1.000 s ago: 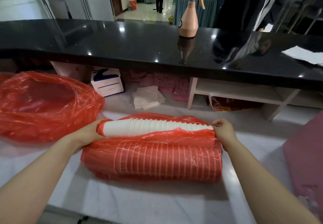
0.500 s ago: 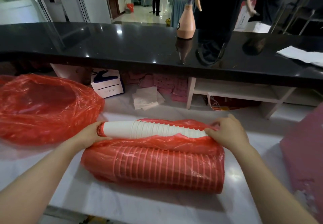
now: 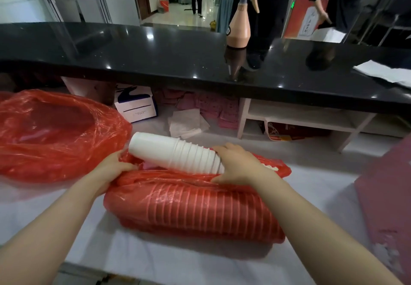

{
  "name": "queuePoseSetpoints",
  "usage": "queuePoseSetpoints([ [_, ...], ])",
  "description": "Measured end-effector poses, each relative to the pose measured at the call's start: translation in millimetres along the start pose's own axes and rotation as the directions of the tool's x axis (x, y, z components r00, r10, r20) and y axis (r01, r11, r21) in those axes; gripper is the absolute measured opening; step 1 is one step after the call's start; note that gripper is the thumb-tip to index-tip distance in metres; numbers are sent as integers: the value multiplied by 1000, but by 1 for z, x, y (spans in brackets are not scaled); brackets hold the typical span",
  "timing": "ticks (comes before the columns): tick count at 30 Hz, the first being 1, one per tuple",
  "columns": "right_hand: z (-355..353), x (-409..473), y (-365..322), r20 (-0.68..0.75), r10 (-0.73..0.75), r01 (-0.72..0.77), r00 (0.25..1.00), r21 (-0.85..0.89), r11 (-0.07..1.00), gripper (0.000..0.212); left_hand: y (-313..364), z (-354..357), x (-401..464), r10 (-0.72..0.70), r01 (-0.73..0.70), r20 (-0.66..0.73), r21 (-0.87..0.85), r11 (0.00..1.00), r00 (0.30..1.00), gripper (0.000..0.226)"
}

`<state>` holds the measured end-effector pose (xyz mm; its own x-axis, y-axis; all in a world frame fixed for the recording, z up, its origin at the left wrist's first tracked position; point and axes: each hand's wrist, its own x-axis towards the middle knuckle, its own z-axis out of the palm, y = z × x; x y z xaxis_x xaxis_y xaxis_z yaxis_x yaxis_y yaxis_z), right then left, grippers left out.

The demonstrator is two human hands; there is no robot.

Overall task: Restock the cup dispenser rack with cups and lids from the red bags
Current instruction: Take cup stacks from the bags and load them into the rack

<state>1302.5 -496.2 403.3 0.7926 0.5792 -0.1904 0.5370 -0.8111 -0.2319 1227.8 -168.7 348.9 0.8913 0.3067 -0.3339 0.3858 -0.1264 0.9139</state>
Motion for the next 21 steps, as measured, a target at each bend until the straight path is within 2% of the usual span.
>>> queuePoseSetpoints([
  [3,7,11,-11,-5,66,-66,998,-11,998,102,7,4,0,20,-20,-2,-65,998,1000,49],
  [7,7,19,-18,-52,127,-117,991,163,980,94,11,5,-1,52,-53,-23,-60,997,998,52],
  [11,4,25,-22,-46,138,-126,989,199,972,90,12,8,-2,105,-110,-64,-74,991,992,44],
  [15,4,28,-25,5,101,-101,995,81,992,105,14,5,1,147,-145,-41,49,988,988,44],
  [18,15,25,-28,-83,123,-120,989,47,992,101,14,4,-3,126,-127,12,38,991,992,42],
  [21,23,22,-29,-150,113,-103,982,72,992,98,9,1,-4,115,-111,-8,197,974,993,54],
])
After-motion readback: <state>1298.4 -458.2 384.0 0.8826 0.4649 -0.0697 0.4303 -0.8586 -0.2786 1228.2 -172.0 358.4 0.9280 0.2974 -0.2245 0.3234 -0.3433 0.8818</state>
